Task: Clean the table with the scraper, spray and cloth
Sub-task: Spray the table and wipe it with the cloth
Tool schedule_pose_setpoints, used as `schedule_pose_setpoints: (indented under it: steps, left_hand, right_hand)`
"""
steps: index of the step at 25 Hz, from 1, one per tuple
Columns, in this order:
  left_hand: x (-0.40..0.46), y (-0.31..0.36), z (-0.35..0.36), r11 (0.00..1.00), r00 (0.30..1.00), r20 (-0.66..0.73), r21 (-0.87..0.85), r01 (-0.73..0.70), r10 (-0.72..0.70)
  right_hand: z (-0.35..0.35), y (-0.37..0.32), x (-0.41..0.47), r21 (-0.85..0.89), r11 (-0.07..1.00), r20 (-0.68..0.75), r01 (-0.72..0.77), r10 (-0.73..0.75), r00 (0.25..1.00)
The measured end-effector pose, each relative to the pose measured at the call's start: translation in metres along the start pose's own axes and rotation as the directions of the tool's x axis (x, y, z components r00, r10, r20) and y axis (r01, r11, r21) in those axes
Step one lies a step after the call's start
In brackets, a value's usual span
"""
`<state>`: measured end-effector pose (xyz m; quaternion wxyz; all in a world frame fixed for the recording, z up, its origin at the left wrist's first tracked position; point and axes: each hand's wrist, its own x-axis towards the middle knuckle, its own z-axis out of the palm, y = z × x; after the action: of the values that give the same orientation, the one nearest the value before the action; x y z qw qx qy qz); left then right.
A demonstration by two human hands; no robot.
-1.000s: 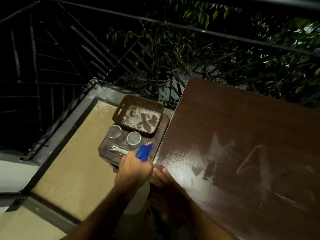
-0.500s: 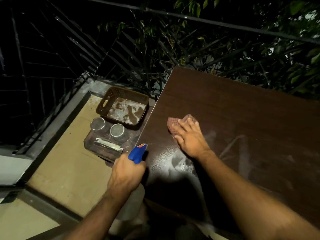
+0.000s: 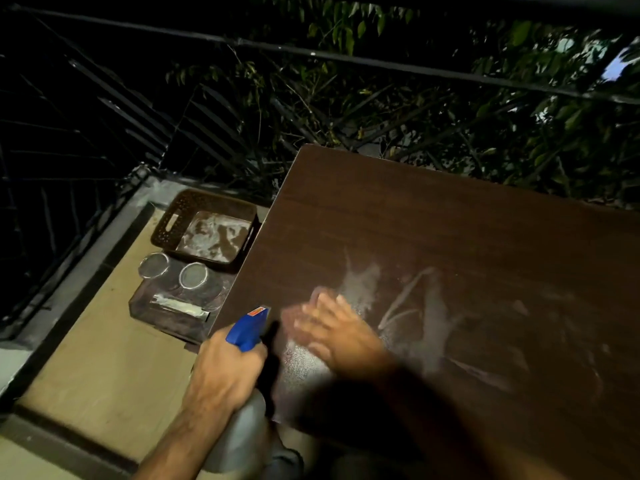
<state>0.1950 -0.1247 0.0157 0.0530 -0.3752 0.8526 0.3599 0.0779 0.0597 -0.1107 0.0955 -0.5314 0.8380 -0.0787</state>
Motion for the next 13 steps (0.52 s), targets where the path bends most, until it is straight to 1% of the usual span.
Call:
schedule_pose_setpoints:
  steps: [1,2,3,4,5,6,9,11,13]
  left_hand:
    - [-0.004,0.003,0.003,1.0,1.0,0.005,0.018,-0.012,0.012]
    - [-0.008,0.004,0.005,0.999,1.0,0.013,0.024,-0.025,0.025]
    - [-0.013,0.009,0.007,0.999,0.999,0.017,0.027,-0.027,0.027]
    - [-0.016,0.013,0.008,0.999,0.999,0.015,0.029,-0.032,0.031]
    - [-0.019,0.018,0.009,0.999,0.999,0.01,0.028,-0.031,0.031]
    - [-0.02,0.023,0.01,0.999,0.999,0.002,0.02,-0.033,0.033]
    - [-0.02,0.041,0.011,1.0,1.0,0.003,0.016,-0.019,0.019]
    - [-0.016,0.048,0.017,1.0,0.999,0.014,-0.002,-0.029,0.029]
    - [-0.014,0.053,0.025,0.999,0.998,0.046,-0.002,-0.053,0.053]
  right_hand:
    - [-0.009,0.026,0.005,0.016,0.99,0.008,-0.144,0.143,0.99]
    - [-0.021,0.057,0.012,0.069,0.956,-0.049,-0.286,0.289,0.956]
    - [-0.032,0.082,0.014,0.095,0.918,-0.057,-0.384,0.39,0.919]
    - [-0.035,0.101,0.011,0.079,0.883,-0.046,-0.463,0.467,0.883]
    - [-0.039,0.107,0.007,0.073,0.86,-0.008,-0.506,0.508,0.862]
    - [-0.038,0.106,0.002,0.09,0.862,-0.011,-0.5,0.502,0.865]
    - [-0.026,0.048,-0.024,0.034,0.945,-0.007,-0.324,0.325,0.946]
    - [-0.006,0.001,-0.041,0.002,0.992,0.004,-0.123,0.123,0.992]
    - [0.016,-0.042,-0.058,0.025,0.998,0.045,0.058,-0.059,0.997]
